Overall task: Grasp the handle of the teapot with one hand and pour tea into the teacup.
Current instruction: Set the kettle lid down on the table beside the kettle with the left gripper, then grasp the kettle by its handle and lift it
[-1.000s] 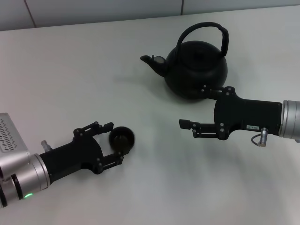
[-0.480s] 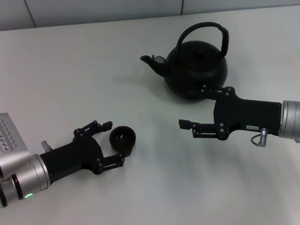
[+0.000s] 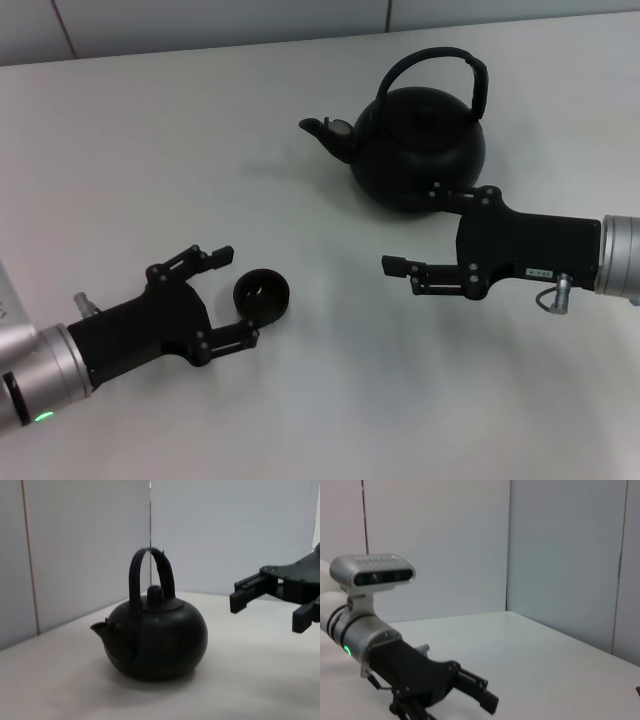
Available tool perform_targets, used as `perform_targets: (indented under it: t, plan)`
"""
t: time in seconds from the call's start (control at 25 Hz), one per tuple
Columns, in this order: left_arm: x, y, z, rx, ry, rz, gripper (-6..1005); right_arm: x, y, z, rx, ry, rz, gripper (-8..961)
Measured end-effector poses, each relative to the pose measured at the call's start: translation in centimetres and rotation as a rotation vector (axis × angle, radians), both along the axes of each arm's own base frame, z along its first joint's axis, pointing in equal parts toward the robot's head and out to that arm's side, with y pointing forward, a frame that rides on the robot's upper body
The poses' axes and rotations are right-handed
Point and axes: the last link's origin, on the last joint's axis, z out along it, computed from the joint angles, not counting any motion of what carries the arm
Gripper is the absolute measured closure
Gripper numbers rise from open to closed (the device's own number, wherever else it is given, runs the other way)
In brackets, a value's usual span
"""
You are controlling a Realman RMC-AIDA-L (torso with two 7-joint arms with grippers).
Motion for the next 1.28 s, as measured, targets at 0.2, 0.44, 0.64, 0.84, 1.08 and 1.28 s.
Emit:
perform_targets:
  t: [0.2,0.44,0.64,0.84,1.08,1.28]
  plan:
    - [0.4,-0.8,1.2,-0.009,-0.053,-0.025,136,0.1,-0.1,0.0,0.002,-0.002,-0.003,181]
    - [1.1,-1.3,3.4,-0.097,-0.121,-0.071,136,0.1,0.0,0.1,0.005,-0.004,0.002,181]
    - [1.6,-1.5,6.6,-0.126,-0.13,-0.168,136,0.1,0.2,0.4,0.019,-0.014,0.012,181]
    - [1.1,-0.7,9.4,-0.186,-0.047,-0.153,136,0.3,0.2,0.8,0.039,-0.012,0.001,181]
    - [0.8,0.0,9.3,-0.224,0.026,-0.124,136,0.6,0.2,1.1,0.054,-0.005,-0.016,181]
    - [1.0,0.1,8.9,-0.232,0.038,-0.128,136,1.1,0.2,1.6,0.085,0.011,-0.044,181]
